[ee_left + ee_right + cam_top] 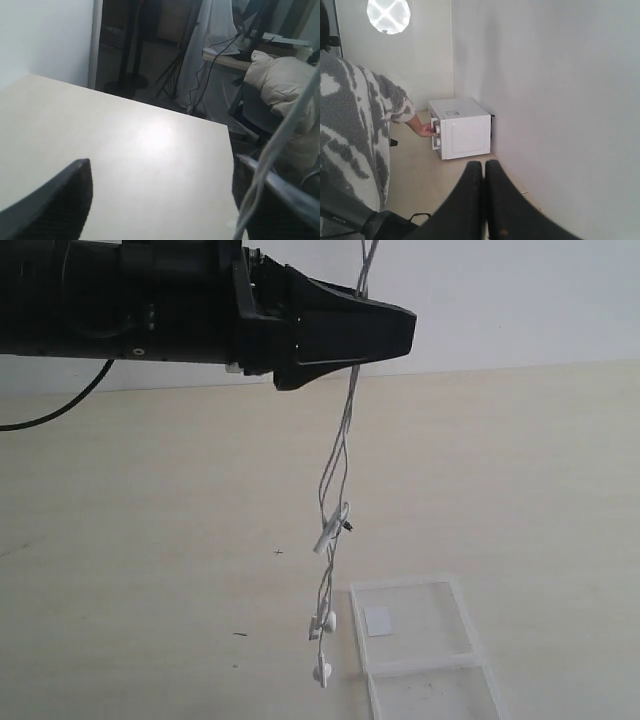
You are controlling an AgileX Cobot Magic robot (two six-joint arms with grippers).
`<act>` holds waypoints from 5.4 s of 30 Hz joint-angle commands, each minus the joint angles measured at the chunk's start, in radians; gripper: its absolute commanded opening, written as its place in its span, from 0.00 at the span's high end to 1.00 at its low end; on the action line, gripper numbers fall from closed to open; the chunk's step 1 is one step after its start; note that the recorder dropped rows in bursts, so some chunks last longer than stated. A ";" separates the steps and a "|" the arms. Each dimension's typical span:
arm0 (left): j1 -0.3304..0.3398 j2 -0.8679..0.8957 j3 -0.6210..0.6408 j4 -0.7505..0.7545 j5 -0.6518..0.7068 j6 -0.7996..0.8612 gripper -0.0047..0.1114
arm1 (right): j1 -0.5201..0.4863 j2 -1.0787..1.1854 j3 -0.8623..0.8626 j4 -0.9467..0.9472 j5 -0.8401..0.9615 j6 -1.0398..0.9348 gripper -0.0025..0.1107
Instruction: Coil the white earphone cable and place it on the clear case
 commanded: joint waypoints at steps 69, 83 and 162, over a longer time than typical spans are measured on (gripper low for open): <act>-0.007 0.035 -0.005 -0.026 -0.064 0.120 0.95 | 0.001 0.035 0.003 0.105 -0.002 -0.004 0.98; -0.002 0.035 -0.005 0.030 -0.079 0.114 0.96 | -0.002 -0.028 0.003 -0.094 -0.071 0.017 0.98; 0.083 -0.062 -0.005 0.110 -0.115 0.011 0.96 | -0.133 -0.183 0.830 -0.533 -0.159 0.032 0.44</act>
